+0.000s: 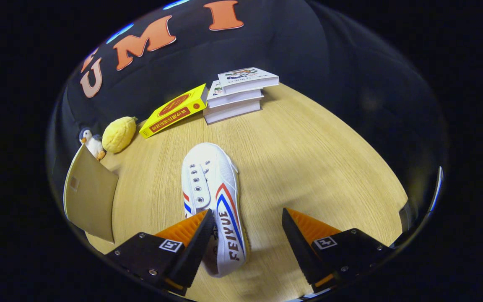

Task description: Open the storage box then place both shoes into the box .Put the left shoe in first, then the right shoe, with the right side of both shoes facing outward in a uniform manner.

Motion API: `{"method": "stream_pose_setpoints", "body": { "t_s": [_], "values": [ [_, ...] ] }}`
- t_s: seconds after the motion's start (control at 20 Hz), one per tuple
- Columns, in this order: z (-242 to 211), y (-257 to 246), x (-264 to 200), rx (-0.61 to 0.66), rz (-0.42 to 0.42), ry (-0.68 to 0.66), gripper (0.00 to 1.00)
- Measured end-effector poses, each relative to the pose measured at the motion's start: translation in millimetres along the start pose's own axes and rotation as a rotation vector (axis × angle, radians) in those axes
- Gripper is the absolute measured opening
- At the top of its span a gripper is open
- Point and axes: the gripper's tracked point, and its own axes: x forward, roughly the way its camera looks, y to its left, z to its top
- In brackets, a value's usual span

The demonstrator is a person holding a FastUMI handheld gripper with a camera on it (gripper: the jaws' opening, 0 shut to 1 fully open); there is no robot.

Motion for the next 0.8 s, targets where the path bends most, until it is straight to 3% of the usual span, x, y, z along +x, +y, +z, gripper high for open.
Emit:
{"method": "stream_pose_setpoints", "body": {
  "t_s": [0.25,0.55,0.7,0.8],
  "values": [
    [-0.3,5.0,4.4,-0.013,0.040,0.007,0.91],
    [-6.0,15.8,10.5,-0.092,0.069,0.024,0.71],
    [-5.8,25.0,12.9,-0.096,0.106,0.017,0.42],
    [-5.7,22.5,11.8,-0.119,0.104,-0.006,0.32]
  ]
}}
